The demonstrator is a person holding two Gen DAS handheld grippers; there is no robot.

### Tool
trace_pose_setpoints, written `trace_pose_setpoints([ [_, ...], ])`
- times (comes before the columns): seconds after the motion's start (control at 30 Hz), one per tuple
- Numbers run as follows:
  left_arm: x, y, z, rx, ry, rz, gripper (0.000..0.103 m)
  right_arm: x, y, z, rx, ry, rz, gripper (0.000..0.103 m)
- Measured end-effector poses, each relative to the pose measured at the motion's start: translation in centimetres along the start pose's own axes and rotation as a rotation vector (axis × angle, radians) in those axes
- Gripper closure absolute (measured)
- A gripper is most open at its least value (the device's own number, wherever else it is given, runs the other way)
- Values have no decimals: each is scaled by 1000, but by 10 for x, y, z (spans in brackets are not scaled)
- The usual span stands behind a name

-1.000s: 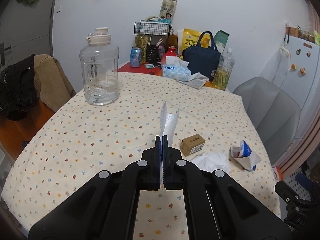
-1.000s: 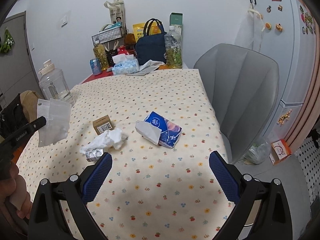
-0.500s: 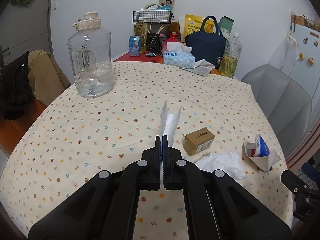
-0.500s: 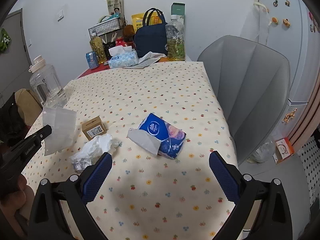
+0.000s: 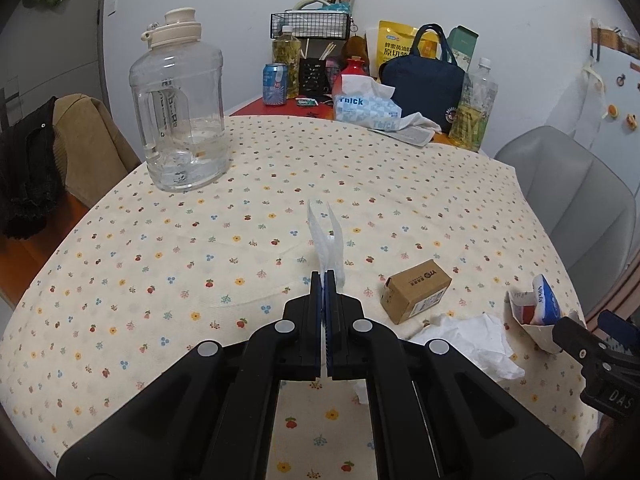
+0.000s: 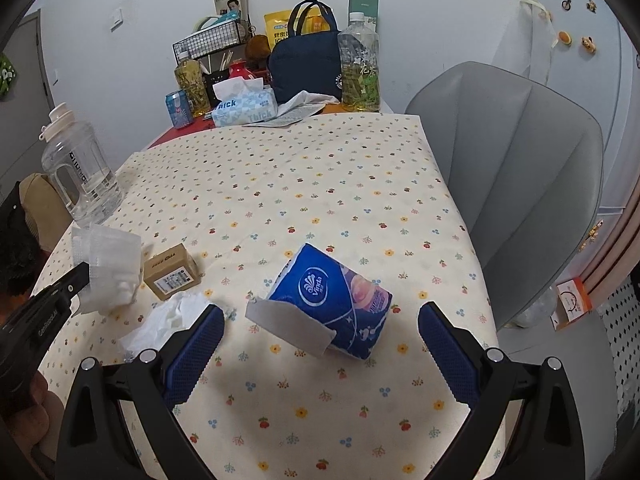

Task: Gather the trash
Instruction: 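Reach the right tool to the blue tissue pack and close on it while the left tool holds the paper, then lift and carry the tissue pack and paper strip in both tools over the bin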

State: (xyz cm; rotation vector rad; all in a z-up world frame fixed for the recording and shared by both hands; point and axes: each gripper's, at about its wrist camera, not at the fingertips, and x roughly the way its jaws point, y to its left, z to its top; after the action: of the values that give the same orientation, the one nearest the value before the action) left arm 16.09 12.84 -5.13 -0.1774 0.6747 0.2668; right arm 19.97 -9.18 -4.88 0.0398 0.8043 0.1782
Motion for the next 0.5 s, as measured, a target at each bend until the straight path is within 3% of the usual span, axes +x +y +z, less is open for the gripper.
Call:
trace_pose_setpoints([
  [0.07, 1, 0, 0, 2, 1, 1, 101, 2, 2, 1, -1, 1, 4, 12],
  [0.13, 1, 0, 0, 1, 1, 1, 101, 6, 4, 1, 0, 21, 33, 36],
  [0.17, 1, 0, 0, 2, 1, 1, 101, 8, 5, 1, -1, 41, 50, 56],
  [0.2, 0, 0, 0, 2, 1, 0, 101, 9, 6, 0, -3, 57, 67, 62],
  [0.5, -16, 0, -2, -3, -22, -16, 101, -19, 11, -5, -18, 22, 101, 69],
])
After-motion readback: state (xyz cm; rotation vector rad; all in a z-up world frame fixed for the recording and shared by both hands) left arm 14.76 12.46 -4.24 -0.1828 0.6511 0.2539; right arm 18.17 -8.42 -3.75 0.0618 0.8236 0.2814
